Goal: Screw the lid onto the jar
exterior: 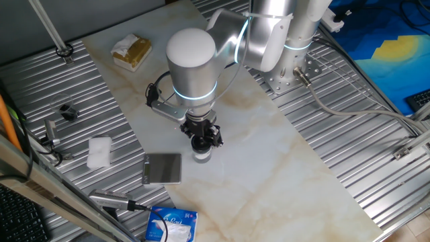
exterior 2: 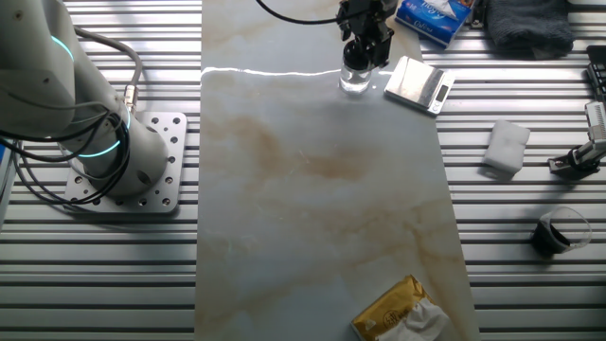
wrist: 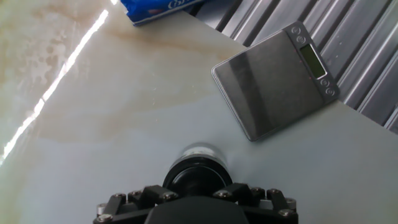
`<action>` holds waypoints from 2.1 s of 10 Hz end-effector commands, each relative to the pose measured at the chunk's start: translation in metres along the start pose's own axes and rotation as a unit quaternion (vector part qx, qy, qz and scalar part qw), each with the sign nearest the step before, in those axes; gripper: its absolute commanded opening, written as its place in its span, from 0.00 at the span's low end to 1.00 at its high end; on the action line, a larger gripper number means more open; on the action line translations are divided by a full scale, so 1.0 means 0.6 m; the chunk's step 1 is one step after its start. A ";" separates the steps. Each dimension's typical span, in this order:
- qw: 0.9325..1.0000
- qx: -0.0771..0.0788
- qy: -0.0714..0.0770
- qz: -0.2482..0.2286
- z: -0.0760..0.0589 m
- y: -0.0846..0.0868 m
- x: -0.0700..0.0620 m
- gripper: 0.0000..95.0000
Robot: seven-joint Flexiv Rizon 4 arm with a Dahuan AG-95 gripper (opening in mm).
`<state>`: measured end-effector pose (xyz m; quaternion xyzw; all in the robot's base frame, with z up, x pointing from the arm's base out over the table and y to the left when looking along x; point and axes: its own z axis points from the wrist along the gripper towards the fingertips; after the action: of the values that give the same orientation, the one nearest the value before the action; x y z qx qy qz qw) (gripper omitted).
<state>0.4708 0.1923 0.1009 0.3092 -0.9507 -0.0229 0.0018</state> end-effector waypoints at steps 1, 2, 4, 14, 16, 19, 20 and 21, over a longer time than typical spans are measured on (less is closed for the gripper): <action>1.000 0.000 0.000 0.000 -0.002 0.001 0.001 0.80; 1.000 0.000 0.001 -0.001 -0.002 0.001 0.001 0.80; 1.000 0.001 0.001 -0.001 -0.002 0.001 0.001 0.60; 1.000 0.005 0.005 0.028 -0.002 0.002 0.000 0.00; 0.999 0.003 0.005 0.046 -0.001 0.002 0.000 0.00; 0.996 0.001 0.004 0.088 -0.001 0.002 0.000 0.00; 0.994 0.000 0.005 0.109 -0.001 0.002 0.000 0.00; 0.993 -0.001 0.004 0.120 -0.001 0.002 0.000 0.00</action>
<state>0.4701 0.1932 0.1019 0.2009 -0.9793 -0.0216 0.0083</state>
